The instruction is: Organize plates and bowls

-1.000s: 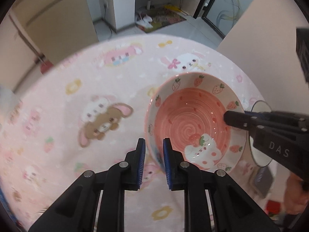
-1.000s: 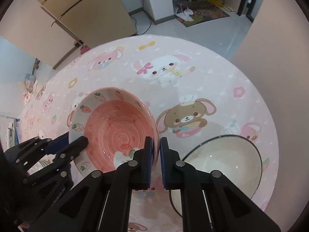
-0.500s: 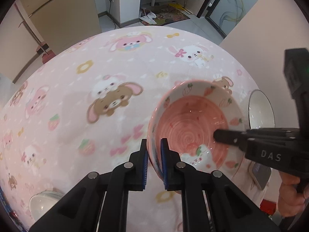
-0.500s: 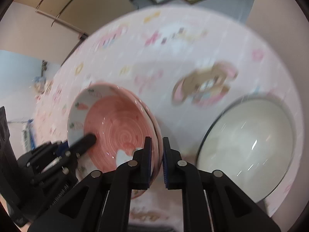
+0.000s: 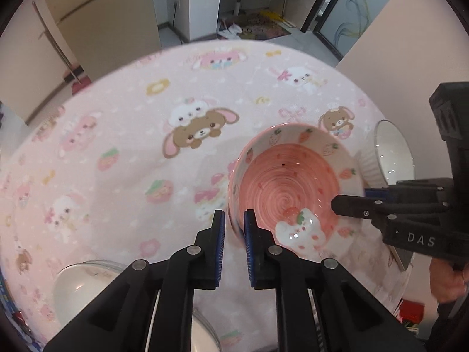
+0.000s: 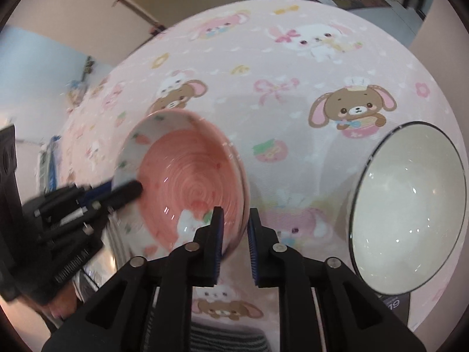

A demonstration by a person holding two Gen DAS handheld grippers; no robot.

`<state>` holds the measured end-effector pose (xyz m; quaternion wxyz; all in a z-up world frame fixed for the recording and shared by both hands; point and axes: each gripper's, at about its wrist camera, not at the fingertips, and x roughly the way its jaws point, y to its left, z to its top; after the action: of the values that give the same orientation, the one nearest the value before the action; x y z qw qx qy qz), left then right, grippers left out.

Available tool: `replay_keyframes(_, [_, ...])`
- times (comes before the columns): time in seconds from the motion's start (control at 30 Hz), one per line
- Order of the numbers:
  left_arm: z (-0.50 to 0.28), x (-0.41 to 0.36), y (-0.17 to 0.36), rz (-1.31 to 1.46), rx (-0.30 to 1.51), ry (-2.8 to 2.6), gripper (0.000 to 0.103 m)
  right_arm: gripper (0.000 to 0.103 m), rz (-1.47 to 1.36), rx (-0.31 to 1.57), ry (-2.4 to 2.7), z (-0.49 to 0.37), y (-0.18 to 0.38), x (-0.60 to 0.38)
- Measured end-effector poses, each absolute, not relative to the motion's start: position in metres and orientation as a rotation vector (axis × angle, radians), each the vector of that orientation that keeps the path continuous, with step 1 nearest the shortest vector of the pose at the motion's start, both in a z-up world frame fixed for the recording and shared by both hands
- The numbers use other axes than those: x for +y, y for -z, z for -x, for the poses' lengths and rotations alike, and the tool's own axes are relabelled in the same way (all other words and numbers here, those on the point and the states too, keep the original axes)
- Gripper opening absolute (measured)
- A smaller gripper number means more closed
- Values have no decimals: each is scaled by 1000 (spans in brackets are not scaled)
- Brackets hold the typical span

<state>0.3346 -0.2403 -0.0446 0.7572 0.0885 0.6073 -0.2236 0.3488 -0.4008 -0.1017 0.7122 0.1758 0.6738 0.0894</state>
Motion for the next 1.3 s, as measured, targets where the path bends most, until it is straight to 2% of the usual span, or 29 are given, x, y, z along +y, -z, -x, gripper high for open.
replay_keyframes(0.07, [-331,-242,31,-217,1288,461,14,24,-391,1472,-198,-344,93,-407])
replay_keyframes(0.17, [-322,-249,13,-227,1229,477,15,24,-401,1450,-200,-337,80,-419])
replay_keyframes(0.23, [-318,-256,4,-207,1214,512,20,24,-387,1425,-178,-330,68,-432])
replay_keyframes(0.33, [-303,-282,-5,-238,1163,594,37,24,-372,1379,-141,-320,53,-449])
replay_keyframes(0.4, [-296,-296,-7,-235,1140,636,55,24,-380,1349,-113,-314,44,-463])
replay_keyframes(0.6, [-289,-333,-8,-185,1129,709,70,24,-410,1302,-16,-300,31,-512])
replay_keyframes(0.83, [-301,-386,10,-186,1185,749,70,25,-450,1292,74,-288,42,-556])
replay_keyframes(0.97, [-309,-405,24,-194,1191,750,64,25,-435,1313,124,-287,57,-567])
replay_keyframes(1.17, [-324,-423,51,-222,1241,717,45,25,-444,1333,146,-289,79,-576])
replay_keyframes(1.3, [-322,-431,64,-245,1265,726,37,25,-430,1345,150,-291,93,-573])
